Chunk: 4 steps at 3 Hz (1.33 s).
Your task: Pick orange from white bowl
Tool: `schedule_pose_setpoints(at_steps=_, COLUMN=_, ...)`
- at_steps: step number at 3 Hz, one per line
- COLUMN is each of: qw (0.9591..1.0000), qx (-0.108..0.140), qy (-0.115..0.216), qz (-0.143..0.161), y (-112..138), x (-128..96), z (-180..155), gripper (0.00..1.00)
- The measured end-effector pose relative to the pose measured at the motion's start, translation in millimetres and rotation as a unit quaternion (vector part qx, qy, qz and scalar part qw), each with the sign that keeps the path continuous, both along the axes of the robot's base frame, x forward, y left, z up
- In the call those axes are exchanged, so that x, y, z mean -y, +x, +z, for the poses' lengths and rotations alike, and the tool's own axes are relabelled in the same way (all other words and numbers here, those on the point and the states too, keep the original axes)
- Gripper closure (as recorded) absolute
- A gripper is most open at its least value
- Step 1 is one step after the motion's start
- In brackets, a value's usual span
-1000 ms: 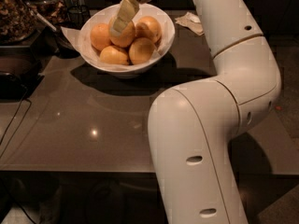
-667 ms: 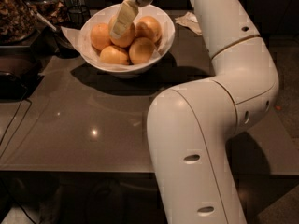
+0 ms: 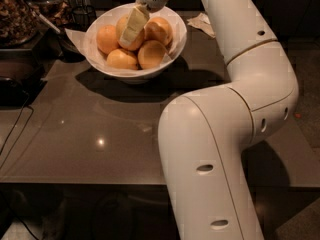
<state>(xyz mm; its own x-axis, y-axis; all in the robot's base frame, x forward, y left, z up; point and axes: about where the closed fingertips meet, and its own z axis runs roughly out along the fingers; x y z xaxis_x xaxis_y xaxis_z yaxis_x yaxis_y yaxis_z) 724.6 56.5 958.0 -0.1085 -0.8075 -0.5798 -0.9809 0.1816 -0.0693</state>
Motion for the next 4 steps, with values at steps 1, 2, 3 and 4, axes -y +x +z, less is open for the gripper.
schedule_pose_setpoints(at_steps=1, qw=1.0, qx=-0.008, qy=0.001, qz=-0.001, y=2.2, x=2.4, z=-9.5, gripper=0.24)
schedule_pose_setpoints(at_steps=2, qw=0.9998, qx=-0.018, qy=0.002, qz=0.0, y=3.2, x=2.3, z=-20.5, gripper=0.23)
schedule_pose_setpoints(at_steps=3, qw=0.9999, qx=-0.016, qy=-0.001, qz=-0.002, y=6.3, x=0.7, z=-25.2, gripper=0.42)
schedule_pose_setpoints(at_steps=4, qw=0.9999, qx=-0.014, qy=0.0, qz=-0.006, y=7.7, x=-0.2, z=-26.4, gripper=0.65)
